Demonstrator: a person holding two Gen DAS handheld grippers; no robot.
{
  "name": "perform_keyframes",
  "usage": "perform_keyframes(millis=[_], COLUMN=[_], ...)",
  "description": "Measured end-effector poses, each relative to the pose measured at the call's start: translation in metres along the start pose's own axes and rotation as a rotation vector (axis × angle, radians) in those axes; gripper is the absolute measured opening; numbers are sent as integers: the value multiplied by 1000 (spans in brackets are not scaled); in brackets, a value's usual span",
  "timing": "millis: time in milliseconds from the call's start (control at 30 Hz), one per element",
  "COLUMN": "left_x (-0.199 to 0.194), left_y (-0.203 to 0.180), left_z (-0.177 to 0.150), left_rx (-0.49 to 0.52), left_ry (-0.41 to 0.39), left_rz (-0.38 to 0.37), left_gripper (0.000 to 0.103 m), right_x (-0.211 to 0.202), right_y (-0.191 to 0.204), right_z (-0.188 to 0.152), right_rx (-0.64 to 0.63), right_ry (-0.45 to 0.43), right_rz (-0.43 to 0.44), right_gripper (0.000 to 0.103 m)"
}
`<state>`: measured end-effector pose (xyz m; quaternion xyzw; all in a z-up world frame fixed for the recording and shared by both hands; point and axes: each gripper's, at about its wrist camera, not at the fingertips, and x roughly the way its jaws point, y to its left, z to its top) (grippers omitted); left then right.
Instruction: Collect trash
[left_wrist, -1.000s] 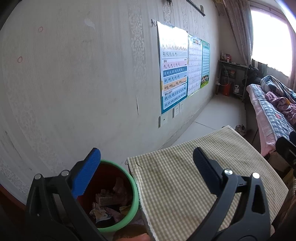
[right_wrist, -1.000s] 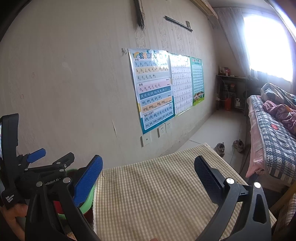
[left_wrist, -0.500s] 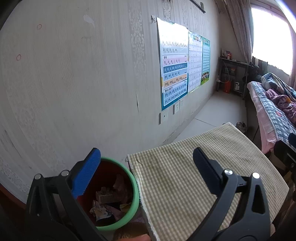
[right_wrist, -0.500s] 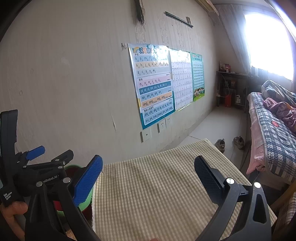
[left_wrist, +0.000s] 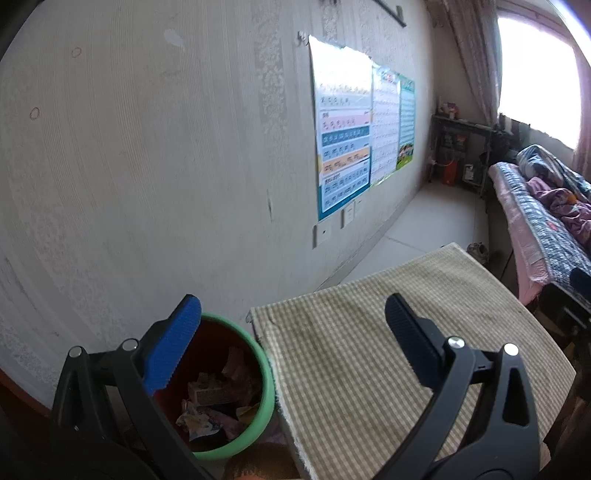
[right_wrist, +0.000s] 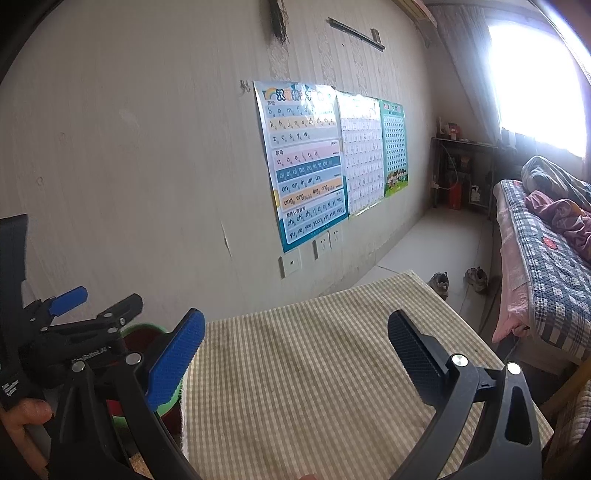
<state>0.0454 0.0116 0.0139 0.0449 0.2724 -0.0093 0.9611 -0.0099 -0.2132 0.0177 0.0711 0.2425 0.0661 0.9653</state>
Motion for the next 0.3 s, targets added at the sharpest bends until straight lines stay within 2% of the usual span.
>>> perform_keyframes(millis=[67,167,267,300], left_x=[1,9,16,18], left_y=[-1,5,15,19], left_z=[-2,-7,-17,-22], left_rx=[10,-10,-10,-7], left_ry=[1,56,100,108], left_rz=[6,-3,20,36], left_gripper=[98,98,98,98], right_x=[4,17,38,48], right_y=[-7,-30,-75,-95], right_z=[-4,-17,-42,-53], right_rx=[12,45,102,109], right_ry=[14,56,107,119], right_rz=[-1,-27,-161,-241], right_gripper=[96,96,96,96])
